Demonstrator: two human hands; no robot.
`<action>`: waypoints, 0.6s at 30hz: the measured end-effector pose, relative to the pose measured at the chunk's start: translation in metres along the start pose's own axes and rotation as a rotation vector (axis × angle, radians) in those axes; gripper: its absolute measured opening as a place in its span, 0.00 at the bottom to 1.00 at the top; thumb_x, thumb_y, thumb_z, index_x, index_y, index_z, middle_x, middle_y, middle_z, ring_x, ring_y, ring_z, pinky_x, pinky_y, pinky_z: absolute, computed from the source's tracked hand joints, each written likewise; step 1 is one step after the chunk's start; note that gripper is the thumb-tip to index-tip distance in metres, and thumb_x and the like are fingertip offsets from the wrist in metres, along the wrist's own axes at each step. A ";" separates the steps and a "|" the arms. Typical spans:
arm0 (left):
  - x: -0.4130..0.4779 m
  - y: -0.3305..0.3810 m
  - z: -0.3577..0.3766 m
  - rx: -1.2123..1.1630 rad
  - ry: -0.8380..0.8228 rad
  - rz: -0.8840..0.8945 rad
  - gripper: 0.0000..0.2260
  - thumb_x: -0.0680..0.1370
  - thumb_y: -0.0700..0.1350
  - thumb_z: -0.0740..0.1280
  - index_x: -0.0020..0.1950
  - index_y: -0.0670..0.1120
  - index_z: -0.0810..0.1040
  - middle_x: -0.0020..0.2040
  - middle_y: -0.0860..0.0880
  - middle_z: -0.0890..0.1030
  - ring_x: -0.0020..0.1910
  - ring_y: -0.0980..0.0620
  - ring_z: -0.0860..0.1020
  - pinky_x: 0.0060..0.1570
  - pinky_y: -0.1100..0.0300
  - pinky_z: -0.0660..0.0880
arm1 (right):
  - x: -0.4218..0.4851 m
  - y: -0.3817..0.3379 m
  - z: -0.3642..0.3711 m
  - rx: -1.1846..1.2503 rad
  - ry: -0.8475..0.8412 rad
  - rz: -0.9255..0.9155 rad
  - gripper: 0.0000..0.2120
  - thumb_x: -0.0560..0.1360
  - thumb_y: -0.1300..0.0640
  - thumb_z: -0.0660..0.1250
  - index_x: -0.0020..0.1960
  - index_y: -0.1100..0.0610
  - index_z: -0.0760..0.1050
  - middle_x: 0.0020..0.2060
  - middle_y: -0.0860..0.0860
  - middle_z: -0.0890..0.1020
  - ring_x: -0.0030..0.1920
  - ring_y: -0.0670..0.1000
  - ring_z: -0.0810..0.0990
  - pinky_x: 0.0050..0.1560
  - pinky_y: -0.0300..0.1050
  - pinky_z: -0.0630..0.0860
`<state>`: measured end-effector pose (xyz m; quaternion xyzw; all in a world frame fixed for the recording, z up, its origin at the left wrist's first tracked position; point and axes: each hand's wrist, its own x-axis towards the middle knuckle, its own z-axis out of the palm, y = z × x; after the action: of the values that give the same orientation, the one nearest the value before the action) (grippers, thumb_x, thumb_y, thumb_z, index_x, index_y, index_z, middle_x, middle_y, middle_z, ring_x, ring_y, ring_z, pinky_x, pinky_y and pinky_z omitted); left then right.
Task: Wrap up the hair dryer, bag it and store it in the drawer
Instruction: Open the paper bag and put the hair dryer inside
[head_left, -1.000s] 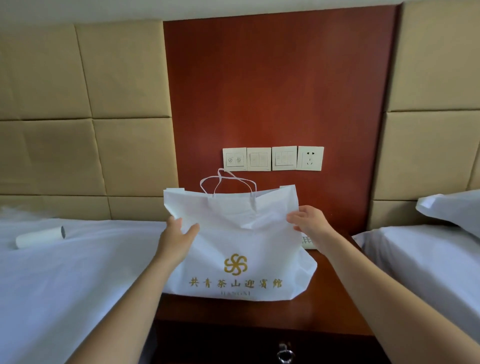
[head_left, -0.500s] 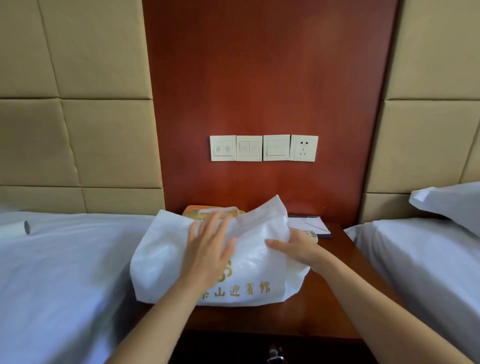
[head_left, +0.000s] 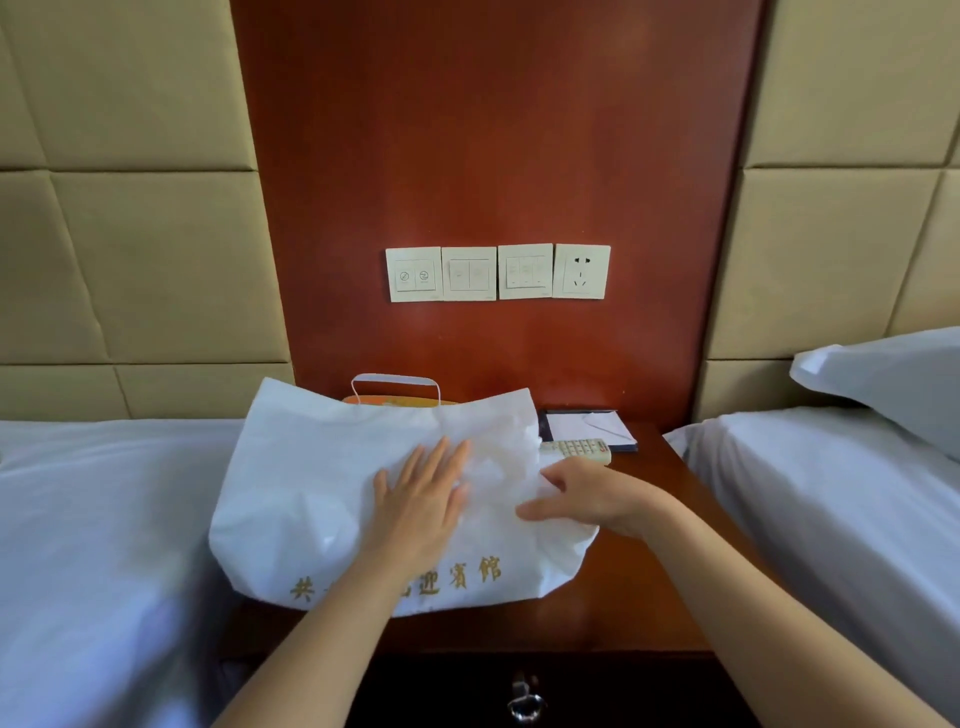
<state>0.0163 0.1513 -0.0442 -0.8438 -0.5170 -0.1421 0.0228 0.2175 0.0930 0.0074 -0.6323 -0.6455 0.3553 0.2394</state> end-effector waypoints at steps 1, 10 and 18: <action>0.002 -0.002 0.000 -0.009 -0.010 -0.009 0.29 0.76 0.60 0.33 0.77 0.59 0.44 0.79 0.56 0.49 0.78 0.51 0.48 0.72 0.42 0.51 | -0.003 0.001 0.002 -0.073 0.028 -0.021 0.15 0.70 0.47 0.72 0.43 0.60 0.79 0.38 0.49 0.81 0.42 0.50 0.80 0.43 0.41 0.75; 0.011 -0.005 -0.001 -0.052 -0.094 -0.019 0.22 0.82 0.56 0.42 0.77 0.59 0.52 0.78 0.57 0.56 0.77 0.53 0.51 0.71 0.42 0.52 | -0.030 0.039 0.029 0.210 0.374 -0.333 0.21 0.79 0.52 0.60 0.34 0.66 0.71 0.30 0.51 0.72 0.33 0.46 0.70 0.36 0.41 0.64; 0.003 0.013 -0.011 -0.041 -0.235 -0.003 0.27 0.78 0.66 0.44 0.76 0.61 0.53 0.77 0.57 0.56 0.76 0.52 0.54 0.71 0.42 0.52 | -0.059 0.072 0.030 0.476 0.296 -0.139 0.17 0.81 0.57 0.56 0.48 0.65 0.80 0.44 0.59 0.85 0.45 0.53 0.83 0.50 0.44 0.76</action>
<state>0.0269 0.1456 -0.0315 -0.8541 -0.5145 -0.0529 -0.0554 0.2463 0.0268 -0.0581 -0.5574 -0.5439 0.3835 0.4963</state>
